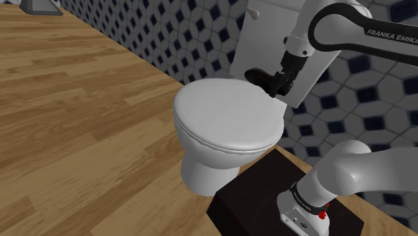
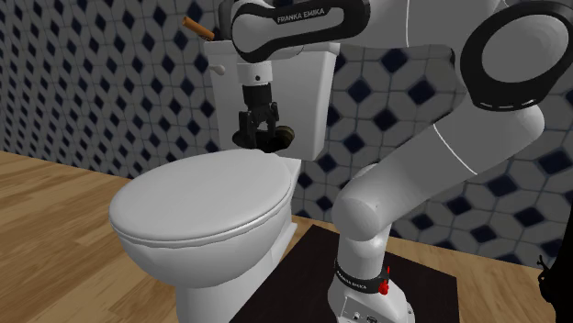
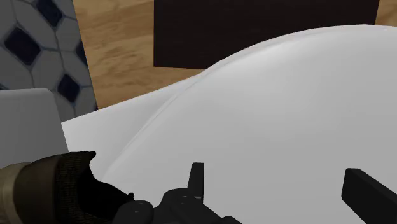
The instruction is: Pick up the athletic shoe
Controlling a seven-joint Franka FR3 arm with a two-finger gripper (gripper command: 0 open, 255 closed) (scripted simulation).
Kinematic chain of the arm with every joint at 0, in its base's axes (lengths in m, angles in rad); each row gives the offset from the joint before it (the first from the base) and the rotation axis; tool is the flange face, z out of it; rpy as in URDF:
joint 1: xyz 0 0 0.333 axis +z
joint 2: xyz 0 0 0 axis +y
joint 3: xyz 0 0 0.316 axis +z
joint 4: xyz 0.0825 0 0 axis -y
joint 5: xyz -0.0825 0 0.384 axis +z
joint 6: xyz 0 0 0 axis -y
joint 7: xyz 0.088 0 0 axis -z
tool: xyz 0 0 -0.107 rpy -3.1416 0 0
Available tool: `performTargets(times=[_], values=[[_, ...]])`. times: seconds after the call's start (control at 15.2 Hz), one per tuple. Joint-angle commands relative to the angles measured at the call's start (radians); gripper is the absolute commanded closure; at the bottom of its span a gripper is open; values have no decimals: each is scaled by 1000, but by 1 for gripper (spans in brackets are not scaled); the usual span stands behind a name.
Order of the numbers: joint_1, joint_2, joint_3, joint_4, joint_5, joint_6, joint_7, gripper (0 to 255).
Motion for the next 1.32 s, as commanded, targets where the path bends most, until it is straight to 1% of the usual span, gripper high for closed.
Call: performTargets(times=[0.0,0.33,0.66,0.99,1.25], values=[[0,0,0,0,0,0,0,0],[-25,125,-59,51,-74,112,-92,0],[-45,264,-113,133,-129,212,-176,0],[-59,412,-159,244,-162,297,-258,0],[-69,536,-192,354,-171,351,-324,0]])
